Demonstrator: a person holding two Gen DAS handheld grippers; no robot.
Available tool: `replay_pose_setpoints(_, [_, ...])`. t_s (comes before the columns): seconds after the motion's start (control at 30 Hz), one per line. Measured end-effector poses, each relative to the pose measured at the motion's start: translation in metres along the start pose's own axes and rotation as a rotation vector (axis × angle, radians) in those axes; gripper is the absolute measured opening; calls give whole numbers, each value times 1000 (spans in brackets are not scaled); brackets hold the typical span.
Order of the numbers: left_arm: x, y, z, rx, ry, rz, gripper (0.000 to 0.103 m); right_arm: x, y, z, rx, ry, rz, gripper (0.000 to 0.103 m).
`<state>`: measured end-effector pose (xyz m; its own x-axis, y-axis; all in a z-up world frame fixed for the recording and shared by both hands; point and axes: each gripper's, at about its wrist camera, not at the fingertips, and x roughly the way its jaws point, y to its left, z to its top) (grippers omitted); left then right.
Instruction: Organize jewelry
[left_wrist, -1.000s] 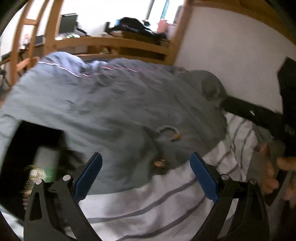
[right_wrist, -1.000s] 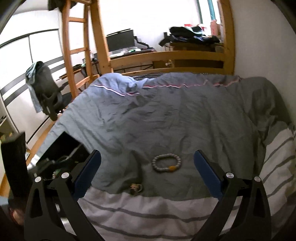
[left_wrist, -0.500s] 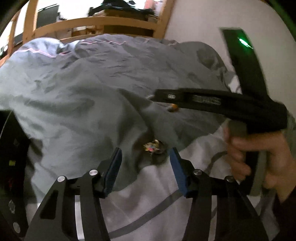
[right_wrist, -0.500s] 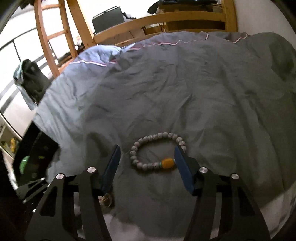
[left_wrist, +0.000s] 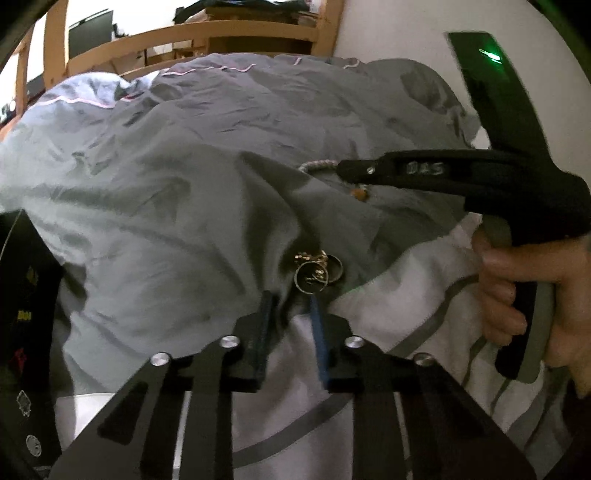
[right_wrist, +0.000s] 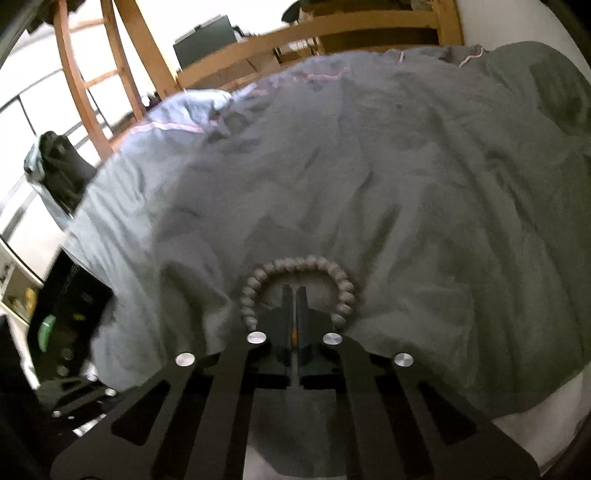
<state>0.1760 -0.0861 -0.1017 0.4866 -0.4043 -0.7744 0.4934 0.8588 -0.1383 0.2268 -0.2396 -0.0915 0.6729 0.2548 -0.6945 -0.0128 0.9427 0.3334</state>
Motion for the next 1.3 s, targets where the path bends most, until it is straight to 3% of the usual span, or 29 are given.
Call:
replay_pose_setpoints(0.13, [-1, 2, 3, -5, -7, -13, 14, -16, 3, 8, -2, -73, 33, 2])
replay_pose_setpoints(0.27, [-3, 0, 4, -4, -21, -30, 14, -22, 1, 14, 16, -91, 48, 1])
replay_pose_setpoints(0.33, [-5, -4, 3, 14, -32, -33, 21, -19, 1, 13, 19, -70, 31, 2])
replay_pose_setpoints(0.4, [-6, -10, 4, 42, -49, -40, 42, -13, -2, 10, 39, -45, 33, 2])
replay_pose_setpoints(0.43, [-6, -14, 5, 57, -57, -35, 43, -10, -3, 9, 44, -35, 34, 2])
replay_pose_setpoints(0.63, [10, -18, 11, 59, -26, 1, 43, -2, -4, 3, 48, -1, 26, 2])
replay_pose_setpoints(0.83, [7, -5, 16, 40, -25, 38, 18, 17, -3, -5, 10, 58, 4, 5])
replay_pose_setpoints(0.9, [5, -3, 17, 33, -16, 40, 9, 23, -5, -8, 16, 83, 6, 12])
replay_pose_setpoints(0.93, [4, -1, 17, 26, -11, 41, 9, 24, -5, -7, 18, 85, 12, 25])
replay_pose_setpoints(0.97, [3, 1, 18, 20, -11, 38, 8, 23, -3, -7, 17, 82, 18, 46])
replay_pose_setpoints(1.0, [2, 2, 18, 17, -11, 36, 8, 22, -2, -7, 12, 75, 9, 56])
replay_pose_setpoints(1.03, [1, 2, 18, 15, -11, 34, 8, 21, 0, -7, 0, 62, 15, 75])
replay_pose_setpoints(1.1, [-5, 3, 19, 16, -24, 35, 7, 19, 6, -9, -24, 50, 10, 71])
replay_pose_setpoints(1.17, [-11, 3, 21, 12, -39, 34, 7, 22, 11, -11, -70, 57, -31, 33])
replay_pose_setpoints(1.2, [-13, 4, 23, 10, -46, 35, 7, 23, 9, -11, -74, 61, -39, 29])
replay_pose_setpoints(1.27, [-21, 6, 26, 1, -64, 37, 7, 21, 3, -9, -52, 50, -39, 9])
replay_pose_setpoints(1.3, [-25, 8, 28, -6, -73, 42, 7, 20, 1, -8, -45, 44, -38, 9])
